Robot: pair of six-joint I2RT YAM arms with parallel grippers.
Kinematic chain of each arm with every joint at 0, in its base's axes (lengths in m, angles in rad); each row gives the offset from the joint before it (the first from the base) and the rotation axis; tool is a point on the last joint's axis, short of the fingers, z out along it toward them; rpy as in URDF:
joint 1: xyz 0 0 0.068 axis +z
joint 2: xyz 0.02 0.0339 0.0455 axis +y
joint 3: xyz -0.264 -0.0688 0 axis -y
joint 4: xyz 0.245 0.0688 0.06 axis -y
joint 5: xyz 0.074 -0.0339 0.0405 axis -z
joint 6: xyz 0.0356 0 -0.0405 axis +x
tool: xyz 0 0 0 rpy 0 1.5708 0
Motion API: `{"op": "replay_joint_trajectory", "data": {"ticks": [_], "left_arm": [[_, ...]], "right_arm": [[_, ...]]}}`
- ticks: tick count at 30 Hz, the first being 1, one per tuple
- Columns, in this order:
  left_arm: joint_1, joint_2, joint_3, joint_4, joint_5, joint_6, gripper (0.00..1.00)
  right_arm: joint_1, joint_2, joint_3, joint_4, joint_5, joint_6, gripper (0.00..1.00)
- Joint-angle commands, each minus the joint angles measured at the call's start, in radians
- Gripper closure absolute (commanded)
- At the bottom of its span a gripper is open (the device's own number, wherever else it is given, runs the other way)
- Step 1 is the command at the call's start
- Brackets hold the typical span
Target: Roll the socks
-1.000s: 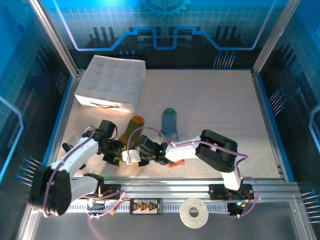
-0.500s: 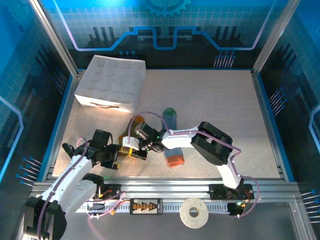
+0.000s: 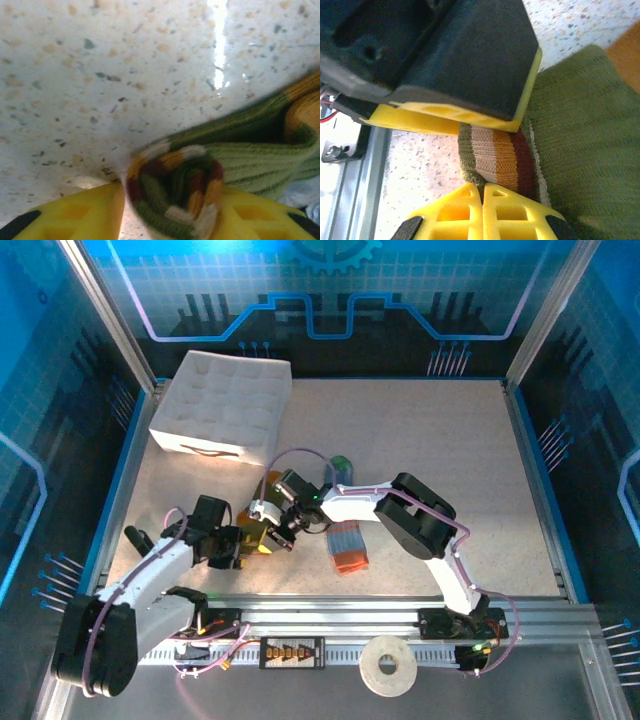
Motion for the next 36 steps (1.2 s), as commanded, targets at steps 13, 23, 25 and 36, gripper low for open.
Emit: {"op": "replay_joint_trajectory", "data": {"ticks": [13,23,25,36], "left_arm": [[0.023,0.102,-0.013,-0.261,0.093,-0.001,1.00],[0.086,0.200,0.032,-0.277,0.141,0.096,1.00],[0.088,0.206,0.044,-0.285,0.136,0.107,1.00],[0.092,0.163,0.086,-0.323,0.107,0.147,0.75]], "right_arm": [[0.147,-0.336,-0.423,0.435,0.513,-0.458,0.40],[0.244,-0.220,-0.371,0.407,0.670,-0.612,0.45],[0.244,-0.190,-0.350,0.397,0.707,-0.601,0.55],[0.198,-0.126,-0.226,0.176,0.606,-0.438,0.95]]}}
